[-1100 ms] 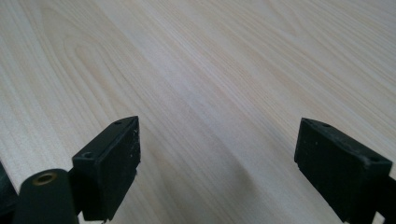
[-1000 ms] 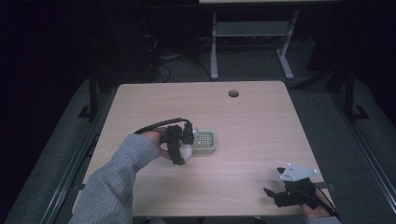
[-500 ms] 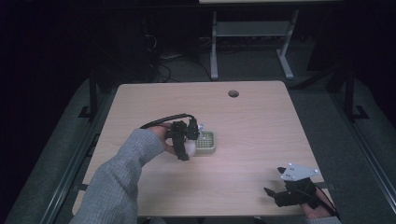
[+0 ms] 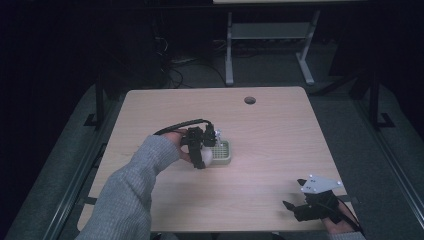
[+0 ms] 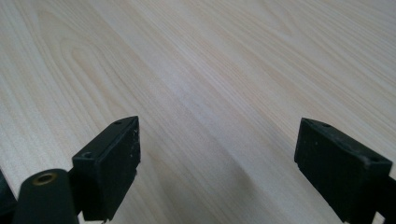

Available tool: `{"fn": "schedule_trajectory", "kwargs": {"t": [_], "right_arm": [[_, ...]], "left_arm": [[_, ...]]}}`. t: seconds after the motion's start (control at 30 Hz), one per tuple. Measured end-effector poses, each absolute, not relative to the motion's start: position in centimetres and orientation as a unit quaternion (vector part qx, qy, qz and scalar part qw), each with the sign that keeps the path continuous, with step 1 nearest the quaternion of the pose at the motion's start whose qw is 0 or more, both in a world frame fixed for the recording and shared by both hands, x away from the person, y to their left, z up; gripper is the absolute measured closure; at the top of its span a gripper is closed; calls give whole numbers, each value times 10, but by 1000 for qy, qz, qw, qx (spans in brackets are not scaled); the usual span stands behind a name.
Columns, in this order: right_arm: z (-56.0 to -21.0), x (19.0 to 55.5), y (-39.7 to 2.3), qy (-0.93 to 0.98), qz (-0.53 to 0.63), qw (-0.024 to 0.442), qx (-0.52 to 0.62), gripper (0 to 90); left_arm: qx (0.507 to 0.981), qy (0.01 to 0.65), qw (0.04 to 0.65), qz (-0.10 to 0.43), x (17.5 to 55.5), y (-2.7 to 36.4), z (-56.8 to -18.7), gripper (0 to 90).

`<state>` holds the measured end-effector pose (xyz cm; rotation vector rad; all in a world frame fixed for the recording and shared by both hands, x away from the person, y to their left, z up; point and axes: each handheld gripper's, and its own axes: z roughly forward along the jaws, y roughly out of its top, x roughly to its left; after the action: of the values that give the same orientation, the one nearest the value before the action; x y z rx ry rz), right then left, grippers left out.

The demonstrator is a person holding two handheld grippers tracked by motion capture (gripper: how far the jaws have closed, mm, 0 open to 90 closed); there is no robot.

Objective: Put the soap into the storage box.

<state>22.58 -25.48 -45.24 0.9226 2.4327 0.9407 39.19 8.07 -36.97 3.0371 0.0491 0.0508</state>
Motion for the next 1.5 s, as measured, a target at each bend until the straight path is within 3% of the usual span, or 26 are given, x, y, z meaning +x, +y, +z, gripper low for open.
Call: {"fn": "schedule_trajectory", "kwargs": {"t": [1.5], "right_arm": [[-452, 225, -254, 863, 339, 185, 325, 139]], "left_arm": [[998, 35, 41, 19, 436, 48, -390, 242]]}}
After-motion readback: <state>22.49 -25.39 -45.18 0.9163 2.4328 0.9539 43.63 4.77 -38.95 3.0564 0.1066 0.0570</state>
